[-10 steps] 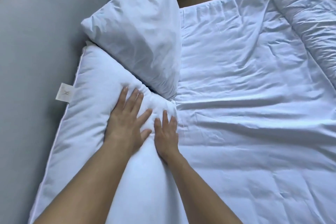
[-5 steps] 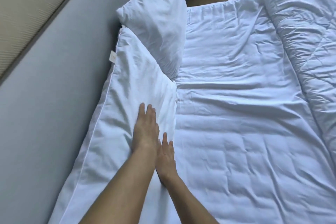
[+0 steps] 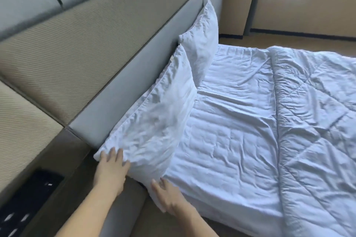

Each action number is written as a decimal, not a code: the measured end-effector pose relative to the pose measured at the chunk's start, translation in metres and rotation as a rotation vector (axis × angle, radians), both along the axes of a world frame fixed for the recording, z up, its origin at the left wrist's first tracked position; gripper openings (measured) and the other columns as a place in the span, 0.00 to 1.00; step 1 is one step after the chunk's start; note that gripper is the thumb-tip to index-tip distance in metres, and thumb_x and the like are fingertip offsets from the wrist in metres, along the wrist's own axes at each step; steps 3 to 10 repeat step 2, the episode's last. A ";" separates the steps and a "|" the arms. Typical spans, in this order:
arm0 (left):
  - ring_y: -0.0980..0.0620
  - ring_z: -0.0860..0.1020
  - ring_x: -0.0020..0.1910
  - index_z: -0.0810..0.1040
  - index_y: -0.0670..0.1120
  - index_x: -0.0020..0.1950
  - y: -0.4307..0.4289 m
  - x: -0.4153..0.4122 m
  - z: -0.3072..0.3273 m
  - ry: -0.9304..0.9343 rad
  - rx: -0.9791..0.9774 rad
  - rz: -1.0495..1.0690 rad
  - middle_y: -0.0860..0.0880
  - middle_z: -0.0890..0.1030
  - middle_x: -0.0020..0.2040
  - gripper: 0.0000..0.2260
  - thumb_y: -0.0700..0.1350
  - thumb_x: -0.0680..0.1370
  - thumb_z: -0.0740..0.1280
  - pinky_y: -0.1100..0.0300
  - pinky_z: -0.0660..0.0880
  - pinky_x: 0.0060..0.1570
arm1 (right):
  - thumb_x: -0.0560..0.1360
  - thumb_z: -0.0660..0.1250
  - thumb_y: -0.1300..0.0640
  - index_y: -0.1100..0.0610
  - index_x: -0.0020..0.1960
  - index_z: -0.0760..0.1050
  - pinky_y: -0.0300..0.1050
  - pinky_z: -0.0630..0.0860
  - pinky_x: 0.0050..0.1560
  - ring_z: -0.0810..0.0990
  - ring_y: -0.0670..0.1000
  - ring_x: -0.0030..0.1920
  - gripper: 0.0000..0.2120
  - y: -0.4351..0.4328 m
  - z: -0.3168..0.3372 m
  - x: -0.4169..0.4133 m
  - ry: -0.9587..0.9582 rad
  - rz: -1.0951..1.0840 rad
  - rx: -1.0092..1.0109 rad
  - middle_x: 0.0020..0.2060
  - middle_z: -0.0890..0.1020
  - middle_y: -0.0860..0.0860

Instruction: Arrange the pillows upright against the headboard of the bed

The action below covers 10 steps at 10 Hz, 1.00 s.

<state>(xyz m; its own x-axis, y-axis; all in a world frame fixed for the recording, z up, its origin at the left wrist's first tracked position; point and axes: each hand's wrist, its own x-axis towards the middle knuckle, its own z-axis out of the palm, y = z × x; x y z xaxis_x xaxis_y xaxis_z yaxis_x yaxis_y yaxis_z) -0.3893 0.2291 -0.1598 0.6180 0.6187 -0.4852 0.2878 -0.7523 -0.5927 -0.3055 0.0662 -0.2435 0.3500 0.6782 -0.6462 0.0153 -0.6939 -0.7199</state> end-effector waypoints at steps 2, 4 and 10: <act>0.39 0.50 0.80 0.56 0.54 0.80 -0.085 0.012 0.096 -0.326 -0.158 0.142 0.43 0.49 0.82 0.26 0.61 0.83 0.49 0.41 0.54 0.75 | 0.77 0.55 0.32 0.54 0.73 0.66 0.56 0.69 0.64 0.69 0.62 0.69 0.34 -0.109 0.130 0.101 -0.662 -0.030 -0.194 0.69 0.71 0.59; 0.39 0.50 0.80 0.56 0.54 0.80 -0.085 0.012 0.096 -0.326 -0.158 0.142 0.43 0.49 0.82 0.26 0.61 0.83 0.49 0.41 0.54 0.75 | 0.77 0.55 0.32 0.54 0.73 0.66 0.56 0.69 0.64 0.69 0.62 0.69 0.34 -0.109 0.130 0.101 -0.662 -0.030 -0.194 0.69 0.71 0.59; 0.39 0.50 0.80 0.56 0.54 0.80 -0.085 0.012 0.096 -0.326 -0.158 0.142 0.43 0.49 0.82 0.26 0.61 0.83 0.49 0.41 0.54 0.75 | 0.77 0.55 0.32 0.54 0.73 0.66 0.56 0.69 0.64 0.69 0.62 0.69 0.34 -0.109 0.130 0.101 -0.662 -0.030 -0.194 0.69 0.71 0.59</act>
